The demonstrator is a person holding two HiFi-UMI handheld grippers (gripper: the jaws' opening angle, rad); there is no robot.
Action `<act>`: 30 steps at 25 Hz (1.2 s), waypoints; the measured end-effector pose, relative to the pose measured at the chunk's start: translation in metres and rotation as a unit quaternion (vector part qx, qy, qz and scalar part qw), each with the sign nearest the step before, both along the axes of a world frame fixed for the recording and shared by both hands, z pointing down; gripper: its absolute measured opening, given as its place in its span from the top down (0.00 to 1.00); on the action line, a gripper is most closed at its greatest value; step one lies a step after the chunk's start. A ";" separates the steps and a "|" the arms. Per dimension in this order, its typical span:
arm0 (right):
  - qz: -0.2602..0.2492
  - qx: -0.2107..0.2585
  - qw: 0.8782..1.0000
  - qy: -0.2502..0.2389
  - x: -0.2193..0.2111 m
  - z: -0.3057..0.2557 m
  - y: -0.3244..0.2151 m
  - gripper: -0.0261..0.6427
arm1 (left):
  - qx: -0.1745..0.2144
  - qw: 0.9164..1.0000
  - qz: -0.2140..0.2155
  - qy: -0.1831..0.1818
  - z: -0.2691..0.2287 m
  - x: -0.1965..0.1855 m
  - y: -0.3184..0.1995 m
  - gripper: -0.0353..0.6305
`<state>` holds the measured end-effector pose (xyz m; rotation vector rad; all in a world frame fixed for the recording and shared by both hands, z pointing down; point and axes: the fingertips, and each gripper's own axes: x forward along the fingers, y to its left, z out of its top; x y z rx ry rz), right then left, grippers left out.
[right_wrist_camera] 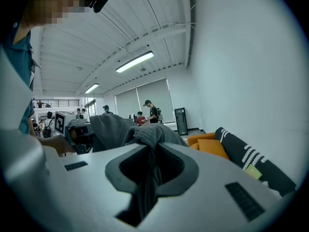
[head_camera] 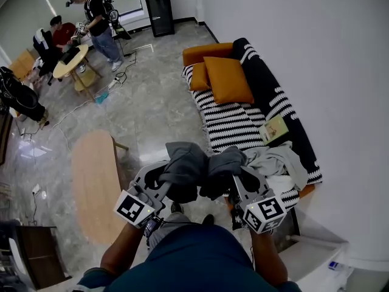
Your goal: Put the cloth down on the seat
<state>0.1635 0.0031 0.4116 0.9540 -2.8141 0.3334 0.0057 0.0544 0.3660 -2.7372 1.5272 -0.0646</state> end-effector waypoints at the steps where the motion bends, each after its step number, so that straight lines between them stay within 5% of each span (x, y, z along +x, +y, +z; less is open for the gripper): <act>1: 0.001 0.003 1.000 0.003 -0.002 -0.001 -0.001 0.90 | -0.003 1.000 0.001 -0.003 0.002 -0.003 -0.001 0.87; 30: 0.039 0.030 0.999 0.020 -0.129 -0.024 -0.016 0.90 | 0.016 0.999 0.036 0.019 0.001 -0.144 -0.028 0.87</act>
